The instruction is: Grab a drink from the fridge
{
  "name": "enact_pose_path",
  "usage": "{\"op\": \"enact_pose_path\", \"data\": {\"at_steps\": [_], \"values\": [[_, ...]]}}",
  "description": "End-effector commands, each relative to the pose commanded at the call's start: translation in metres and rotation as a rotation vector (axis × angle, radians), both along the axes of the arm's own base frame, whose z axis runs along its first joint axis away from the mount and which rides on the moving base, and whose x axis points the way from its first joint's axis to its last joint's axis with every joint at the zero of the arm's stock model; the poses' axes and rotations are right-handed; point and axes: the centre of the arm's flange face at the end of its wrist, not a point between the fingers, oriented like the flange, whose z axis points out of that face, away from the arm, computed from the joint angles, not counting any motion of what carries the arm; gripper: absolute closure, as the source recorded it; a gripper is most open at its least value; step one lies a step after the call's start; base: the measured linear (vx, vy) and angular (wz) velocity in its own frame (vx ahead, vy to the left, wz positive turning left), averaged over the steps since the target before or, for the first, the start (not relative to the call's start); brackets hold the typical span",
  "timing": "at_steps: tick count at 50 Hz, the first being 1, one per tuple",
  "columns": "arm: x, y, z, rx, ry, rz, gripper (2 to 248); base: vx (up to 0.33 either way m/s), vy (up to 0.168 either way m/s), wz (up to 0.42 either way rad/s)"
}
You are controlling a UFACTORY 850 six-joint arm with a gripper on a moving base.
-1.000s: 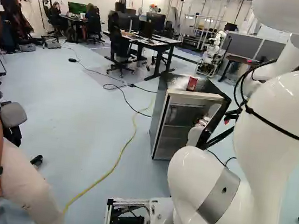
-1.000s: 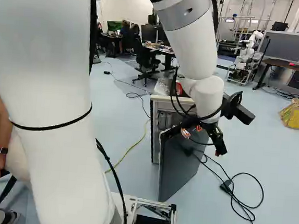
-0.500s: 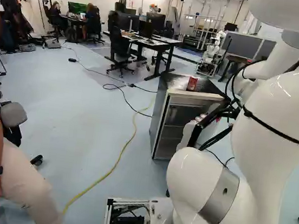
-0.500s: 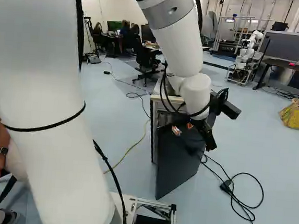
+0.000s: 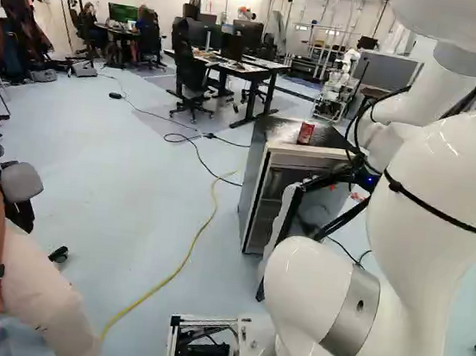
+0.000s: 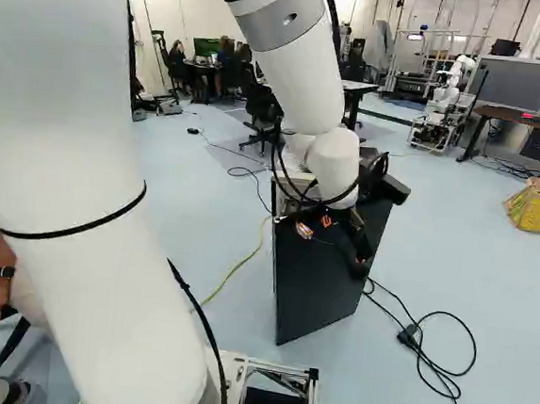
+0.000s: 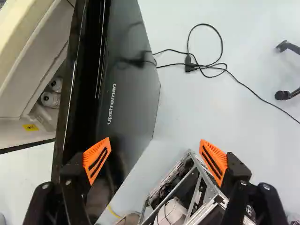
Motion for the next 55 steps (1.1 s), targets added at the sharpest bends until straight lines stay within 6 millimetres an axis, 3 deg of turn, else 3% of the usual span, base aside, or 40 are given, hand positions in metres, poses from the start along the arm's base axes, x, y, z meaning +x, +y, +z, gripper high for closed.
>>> {"op": "enact_pose_path", "data": {"at_steps": [55], "values": [[0.064,0.077,0.000,-0.002,-0.003,0.231,3,0.000,0.000,0.000]]}}
